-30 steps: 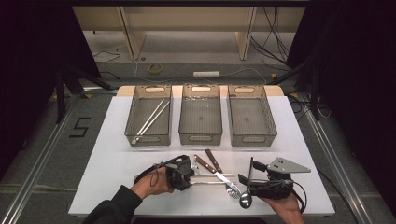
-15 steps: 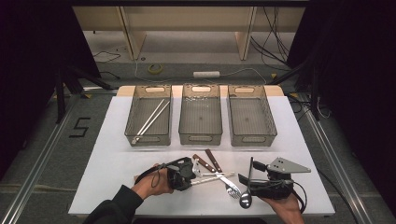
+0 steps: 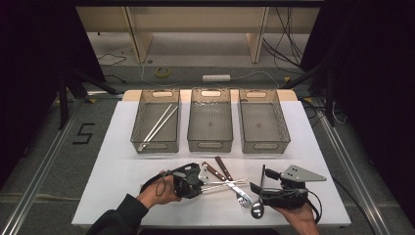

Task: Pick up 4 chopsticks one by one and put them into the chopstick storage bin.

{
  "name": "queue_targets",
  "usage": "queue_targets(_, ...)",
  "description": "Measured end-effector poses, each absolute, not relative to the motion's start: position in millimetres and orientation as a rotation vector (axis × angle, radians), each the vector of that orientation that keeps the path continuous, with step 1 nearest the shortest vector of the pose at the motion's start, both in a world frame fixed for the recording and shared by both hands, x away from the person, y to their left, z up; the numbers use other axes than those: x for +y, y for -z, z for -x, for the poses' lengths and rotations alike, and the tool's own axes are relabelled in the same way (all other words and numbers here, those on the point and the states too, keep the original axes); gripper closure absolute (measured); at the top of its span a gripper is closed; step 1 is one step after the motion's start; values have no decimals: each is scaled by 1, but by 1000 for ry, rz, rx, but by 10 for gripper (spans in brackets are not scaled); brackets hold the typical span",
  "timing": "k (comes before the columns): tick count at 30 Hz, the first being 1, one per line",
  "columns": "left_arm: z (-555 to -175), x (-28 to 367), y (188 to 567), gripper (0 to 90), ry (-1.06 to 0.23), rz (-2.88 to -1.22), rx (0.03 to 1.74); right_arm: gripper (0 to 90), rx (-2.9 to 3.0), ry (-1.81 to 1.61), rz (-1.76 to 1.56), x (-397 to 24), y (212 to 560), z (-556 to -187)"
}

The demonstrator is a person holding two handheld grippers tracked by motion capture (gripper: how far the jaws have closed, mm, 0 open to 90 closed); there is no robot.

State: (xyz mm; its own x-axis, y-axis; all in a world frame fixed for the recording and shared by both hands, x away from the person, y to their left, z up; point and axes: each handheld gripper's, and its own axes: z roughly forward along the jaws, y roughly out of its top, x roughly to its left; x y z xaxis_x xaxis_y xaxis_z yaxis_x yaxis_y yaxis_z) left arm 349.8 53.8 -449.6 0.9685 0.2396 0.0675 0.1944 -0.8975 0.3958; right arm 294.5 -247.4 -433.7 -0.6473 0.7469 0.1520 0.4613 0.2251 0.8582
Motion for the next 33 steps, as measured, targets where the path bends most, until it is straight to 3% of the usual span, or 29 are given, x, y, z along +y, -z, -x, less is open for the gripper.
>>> queue_targets(11, -355, 63, 427, 850, -173, -2562, 438, 257, 2209, -1388, -1130, -248, 434, -295)
queue_targets(33, -379, 96, 404, 849, -286, -2408, 653, 257, 2209, -1389, -1131, -248, 434, -295)
